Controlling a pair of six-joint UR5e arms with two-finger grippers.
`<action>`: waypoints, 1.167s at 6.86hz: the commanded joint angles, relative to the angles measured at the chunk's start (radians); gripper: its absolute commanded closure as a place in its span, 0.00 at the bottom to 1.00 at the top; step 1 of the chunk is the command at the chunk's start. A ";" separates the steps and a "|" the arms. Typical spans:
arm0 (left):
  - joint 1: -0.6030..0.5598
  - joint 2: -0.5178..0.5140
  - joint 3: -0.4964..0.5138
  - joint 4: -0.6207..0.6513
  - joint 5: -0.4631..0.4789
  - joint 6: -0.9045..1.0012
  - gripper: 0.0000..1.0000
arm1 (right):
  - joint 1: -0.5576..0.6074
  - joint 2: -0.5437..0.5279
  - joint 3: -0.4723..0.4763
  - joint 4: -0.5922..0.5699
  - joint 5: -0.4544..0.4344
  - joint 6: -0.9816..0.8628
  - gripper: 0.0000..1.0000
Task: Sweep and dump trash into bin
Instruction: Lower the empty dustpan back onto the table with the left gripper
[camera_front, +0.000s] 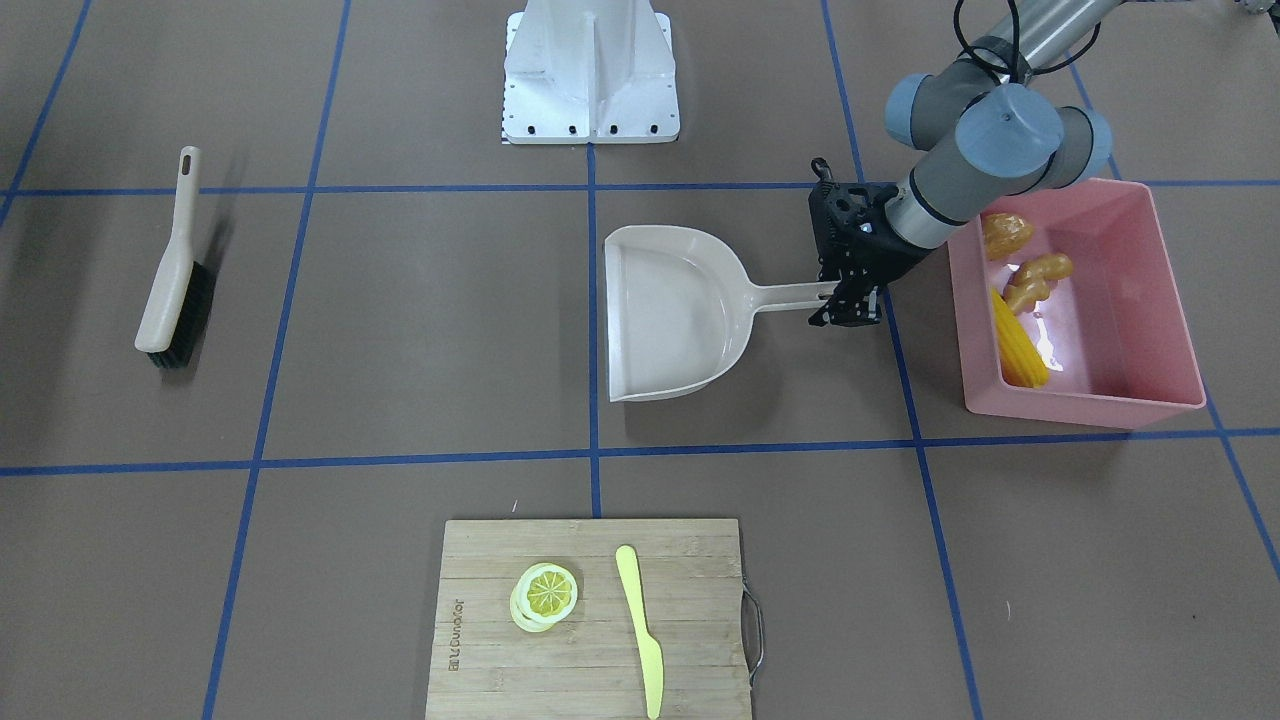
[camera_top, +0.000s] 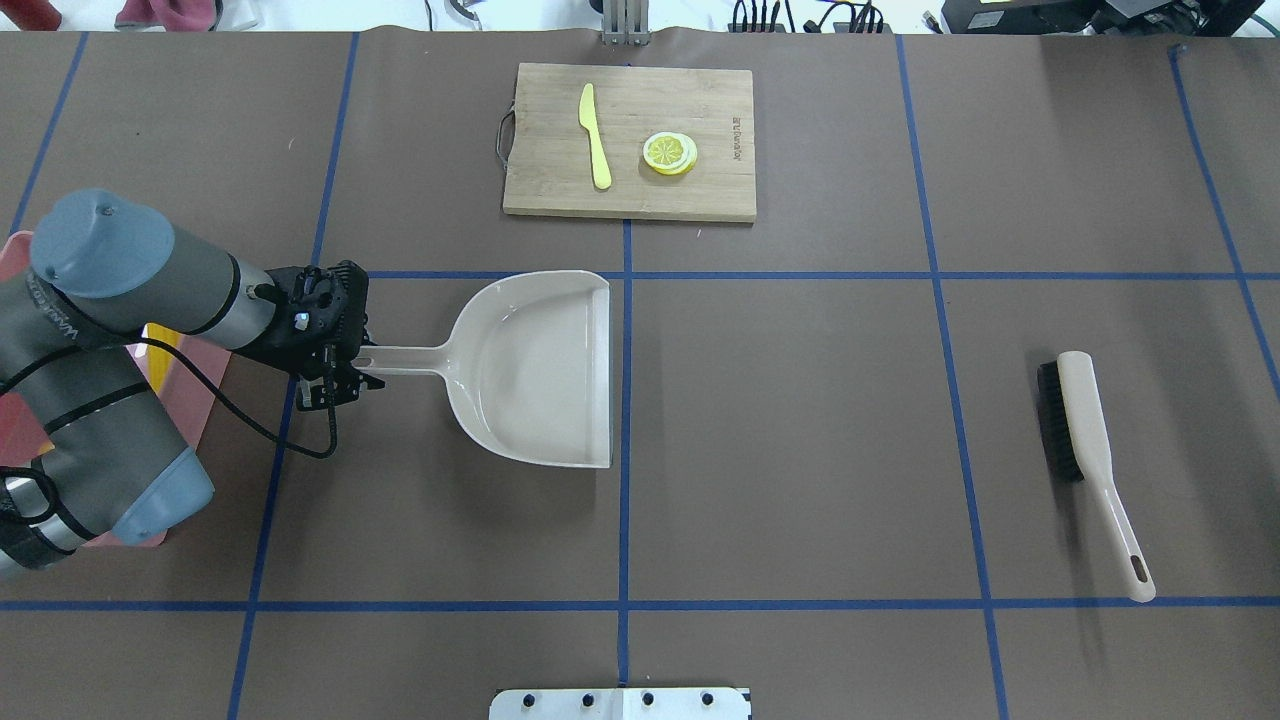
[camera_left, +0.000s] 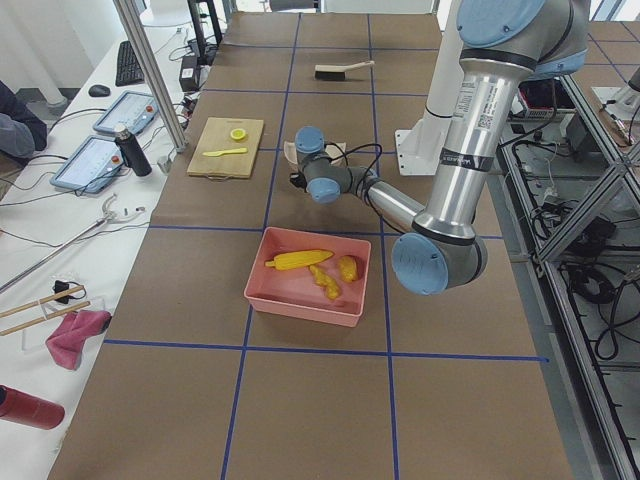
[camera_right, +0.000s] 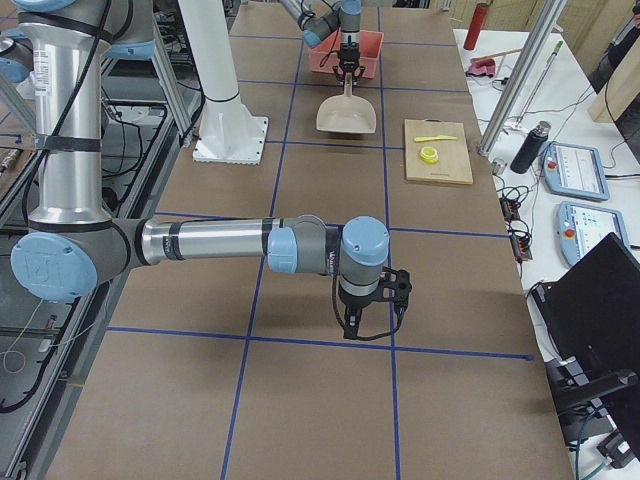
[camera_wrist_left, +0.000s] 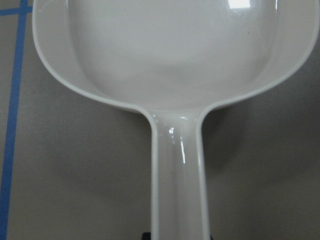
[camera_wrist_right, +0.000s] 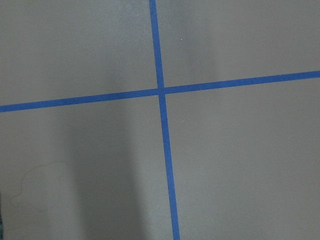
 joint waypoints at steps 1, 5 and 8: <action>0.001 0.009 -0.002 0.002 0.042 -0.015 1.00 | 0.001 -0.001 -0.005 0.004 0.001 -0.002 0.00; 0.022 0.010 0.000 0.011 0.040 0.103 1.00 | 0.001 -0.001 -0.005 0.004 0.042 -0.001 0.00; 0.030 0.013 0.003 0.014 0.039 0.091 1.00 | 0.001 -0.002 -0.003 0.004 0.043 -0.001 0.00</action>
